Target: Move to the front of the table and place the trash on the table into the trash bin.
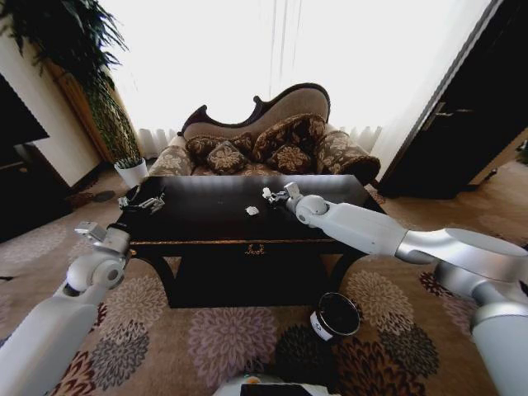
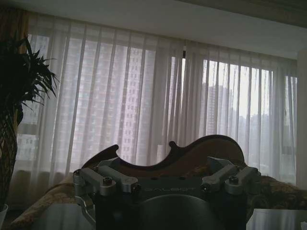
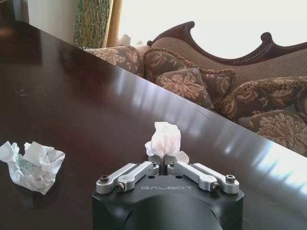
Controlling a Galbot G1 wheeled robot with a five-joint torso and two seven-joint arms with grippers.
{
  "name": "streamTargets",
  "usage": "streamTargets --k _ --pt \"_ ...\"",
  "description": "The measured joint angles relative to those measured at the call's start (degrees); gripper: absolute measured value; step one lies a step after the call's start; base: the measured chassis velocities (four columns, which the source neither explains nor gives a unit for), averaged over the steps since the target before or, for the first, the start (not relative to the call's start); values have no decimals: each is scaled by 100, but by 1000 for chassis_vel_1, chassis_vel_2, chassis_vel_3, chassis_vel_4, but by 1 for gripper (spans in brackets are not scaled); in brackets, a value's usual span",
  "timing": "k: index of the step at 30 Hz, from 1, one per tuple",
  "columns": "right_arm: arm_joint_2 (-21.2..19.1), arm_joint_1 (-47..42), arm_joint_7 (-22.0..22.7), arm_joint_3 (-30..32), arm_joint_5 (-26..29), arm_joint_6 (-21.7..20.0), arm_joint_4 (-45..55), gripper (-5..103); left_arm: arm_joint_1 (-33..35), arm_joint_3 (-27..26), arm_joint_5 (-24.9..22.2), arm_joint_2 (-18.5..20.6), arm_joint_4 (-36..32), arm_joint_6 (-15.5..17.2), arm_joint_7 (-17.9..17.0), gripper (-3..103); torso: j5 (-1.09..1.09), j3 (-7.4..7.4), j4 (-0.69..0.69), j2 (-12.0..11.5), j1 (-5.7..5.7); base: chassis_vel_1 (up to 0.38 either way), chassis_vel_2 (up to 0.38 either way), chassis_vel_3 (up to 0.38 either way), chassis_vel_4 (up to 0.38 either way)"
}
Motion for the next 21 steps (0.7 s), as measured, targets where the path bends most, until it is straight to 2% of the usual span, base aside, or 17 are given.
streamTargets --k 2,14,18,21 --pt "-10 -30 13 20 1 0 27 1 0 0 0 0 0 0 0 100 0 0 0 0 0 0 0 0 0" --pt "-148 -69 126 215 120 -41 313 0 0 0 0 0 0 0 0 100 0 0 0 0 0 0 0 0 0" --pt "-257 -91 124 378 23 -37 434 0 0 0 0 0 0 0 0 100 0 0 1 0 0 0 0 0 0" --pt "-488 -219 109 679 -30 -34 714 0 0 0 0 0 0 0 -1 100 1 0 0 0 0 0 0 0 0"
